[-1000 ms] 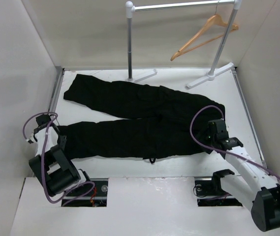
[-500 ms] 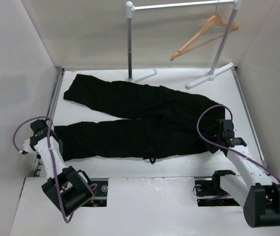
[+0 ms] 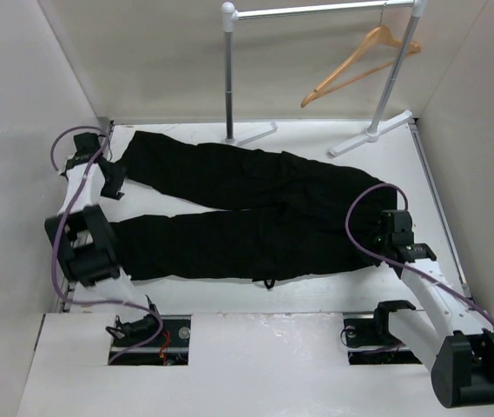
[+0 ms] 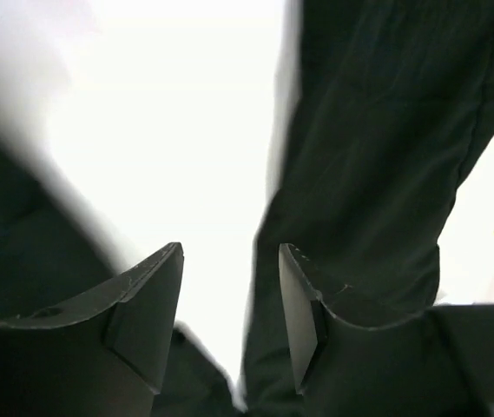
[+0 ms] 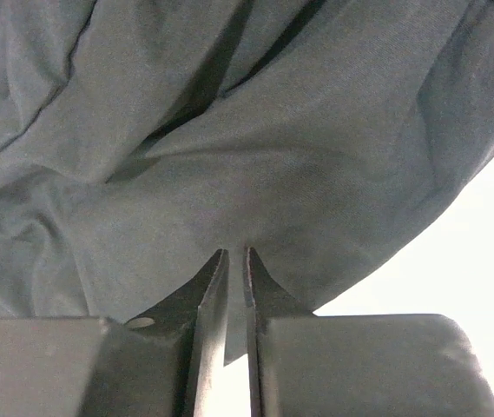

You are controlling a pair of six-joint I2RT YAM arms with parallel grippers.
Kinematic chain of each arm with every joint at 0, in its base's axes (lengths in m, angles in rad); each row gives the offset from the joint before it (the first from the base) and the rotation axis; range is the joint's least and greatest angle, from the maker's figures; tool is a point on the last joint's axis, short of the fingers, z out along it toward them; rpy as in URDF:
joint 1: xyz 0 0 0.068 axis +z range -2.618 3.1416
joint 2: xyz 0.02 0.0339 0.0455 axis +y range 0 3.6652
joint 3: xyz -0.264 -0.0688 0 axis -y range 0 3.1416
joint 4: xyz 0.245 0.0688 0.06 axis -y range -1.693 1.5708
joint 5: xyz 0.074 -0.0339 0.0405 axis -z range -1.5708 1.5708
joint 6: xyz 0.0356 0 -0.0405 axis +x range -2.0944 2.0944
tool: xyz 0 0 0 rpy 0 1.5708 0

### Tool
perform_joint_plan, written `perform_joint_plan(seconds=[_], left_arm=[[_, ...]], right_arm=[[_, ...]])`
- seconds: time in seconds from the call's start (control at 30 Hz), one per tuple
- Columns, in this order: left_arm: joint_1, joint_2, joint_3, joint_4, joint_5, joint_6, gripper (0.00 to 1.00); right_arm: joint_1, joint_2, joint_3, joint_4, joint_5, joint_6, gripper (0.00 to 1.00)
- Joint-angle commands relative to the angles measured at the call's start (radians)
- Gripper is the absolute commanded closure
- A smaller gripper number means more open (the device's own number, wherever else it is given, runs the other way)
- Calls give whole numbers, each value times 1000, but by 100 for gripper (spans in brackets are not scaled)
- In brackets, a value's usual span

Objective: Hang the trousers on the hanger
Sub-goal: Pick up the trousers from the center of the board.

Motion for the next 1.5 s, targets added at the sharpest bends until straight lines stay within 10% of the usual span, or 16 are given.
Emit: perform_joint_plan(seconds=[0.0, 0.27, 0.53, 0.8, 1.07, 1.23, 1.47], left_arm=[[-7, 132, 129, 90, 107, -4, 54], [-7, 392, 330, 171, 131, -7, 52], [-1, 548, 430, 124, 92, -21, 78], [54, 397, 171, 24, -121, -21, 96], [76, 250, 57, 130, -36, 17, 54], [44, 40, -30, 88, -63, 46, 51], [97, -428, -420, -126, -118, 28, 54]], right_arm=[[18, 4, 48, 20, -9, -32, 76], [3, 74, 76, 66, -6, -52, 34], [-132, 174, 131, 87, 19, -46, 33], [-213, 220, 108, 92, 70, -16, 32], [-216, 148, 133, 50, 71, -8, 30], [-115, 42, 134, -34, 77, -11, 28], [69, -64, 125, -115, 42, -16, 80]])
